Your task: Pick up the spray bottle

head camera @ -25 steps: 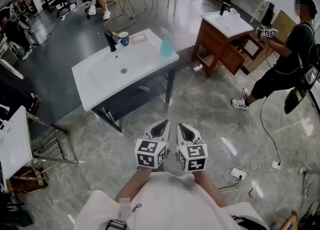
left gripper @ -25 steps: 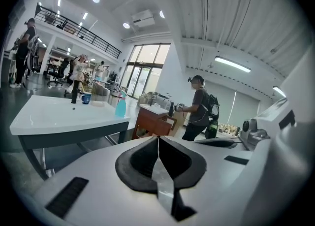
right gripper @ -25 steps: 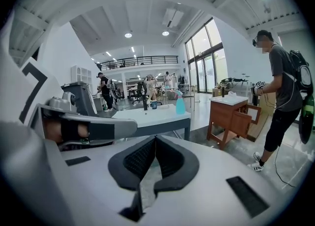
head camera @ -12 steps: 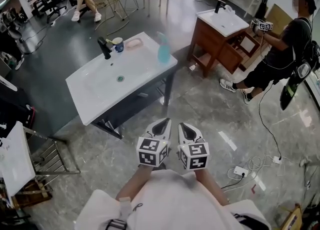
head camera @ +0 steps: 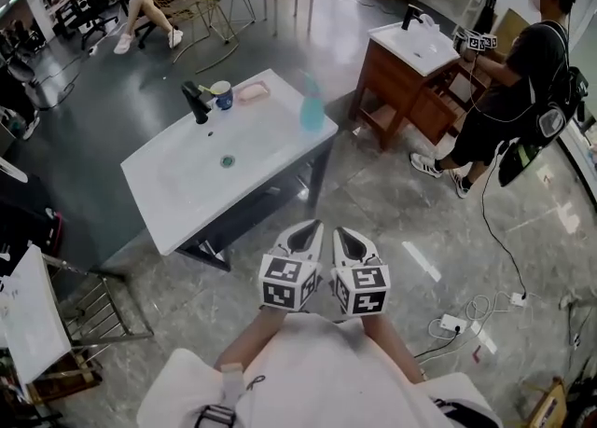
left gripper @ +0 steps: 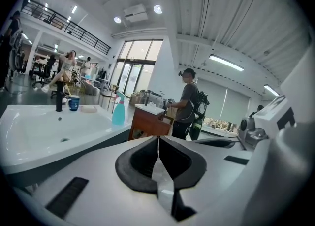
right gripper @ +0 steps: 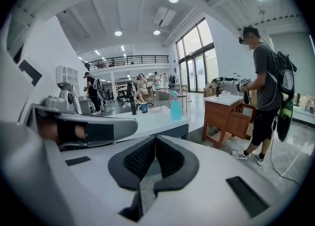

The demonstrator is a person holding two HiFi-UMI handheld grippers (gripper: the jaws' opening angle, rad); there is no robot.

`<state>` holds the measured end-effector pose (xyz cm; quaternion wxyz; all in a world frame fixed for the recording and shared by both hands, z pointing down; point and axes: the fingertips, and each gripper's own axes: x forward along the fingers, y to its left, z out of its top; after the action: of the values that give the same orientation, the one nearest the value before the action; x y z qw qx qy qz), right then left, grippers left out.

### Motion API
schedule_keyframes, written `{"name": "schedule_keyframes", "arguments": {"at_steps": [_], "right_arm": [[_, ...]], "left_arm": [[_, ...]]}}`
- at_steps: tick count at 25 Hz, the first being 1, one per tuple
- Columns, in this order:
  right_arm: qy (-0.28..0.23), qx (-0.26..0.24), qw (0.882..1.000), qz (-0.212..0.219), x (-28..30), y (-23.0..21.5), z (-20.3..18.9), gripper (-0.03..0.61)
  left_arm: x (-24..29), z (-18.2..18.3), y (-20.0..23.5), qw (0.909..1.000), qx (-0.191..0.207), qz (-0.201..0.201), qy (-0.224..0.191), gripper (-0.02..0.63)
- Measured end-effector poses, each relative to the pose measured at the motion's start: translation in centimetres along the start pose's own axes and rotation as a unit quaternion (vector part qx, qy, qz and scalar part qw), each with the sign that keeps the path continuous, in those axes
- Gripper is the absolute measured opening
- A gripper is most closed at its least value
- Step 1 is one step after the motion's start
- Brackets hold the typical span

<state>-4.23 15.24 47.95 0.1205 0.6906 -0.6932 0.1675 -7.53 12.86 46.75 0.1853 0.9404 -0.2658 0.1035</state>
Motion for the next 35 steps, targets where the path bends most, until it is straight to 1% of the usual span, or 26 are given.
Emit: {"name": "schedule_keyframes", "arguments": {"at_steps": [5,12,17,19,27,31,35], "right_arm": [[0.003,-0.006,1.0,-0.008,1.3,0.3,0.5,0.028],[0.009,-0.003,1.0,-0.009,2.4,0.0,0.1,0.028],[0.006,-0.006,1.0,-0.005,2.9,0.0,0.5,0.028],[0.002,-0.006,1.0,-0.005,3.1,-0.2,0.8,0.028],[0.003,0.014,1.0,0.003,4.3,-1.6,1.3,0.028],[-0.009,0.008,1.0,0.013,5.5,-2.7,2.6,0.028],[-0.014,0.01,1.0,0.018,7.3,-4.6,3.5,0.028]], "left_arm": [[0.3,0.7,2.0,1.0,-0.004,0.003,0.0,0.026],[0.6,0.8,2.8,1.0,-0.002,-0.002,-0.002,0.026],[0.4,1.8,3.7,0.9995,-0.002,0.018,-0.026,0.026],[0.7,2.1,3.9,0.9994,-0.001,0.02,-0.029,0.026],[2.0,2.1,3.6,0.9996,0.0,0.023,-0.014,0.026],[3.4,2.5,4.6,0.9991,-0.008,0.038,-0.019,0.026],[5.4,2.9,5.4,0.9986,-0.007,0.049,-0.016,0.026]]}}
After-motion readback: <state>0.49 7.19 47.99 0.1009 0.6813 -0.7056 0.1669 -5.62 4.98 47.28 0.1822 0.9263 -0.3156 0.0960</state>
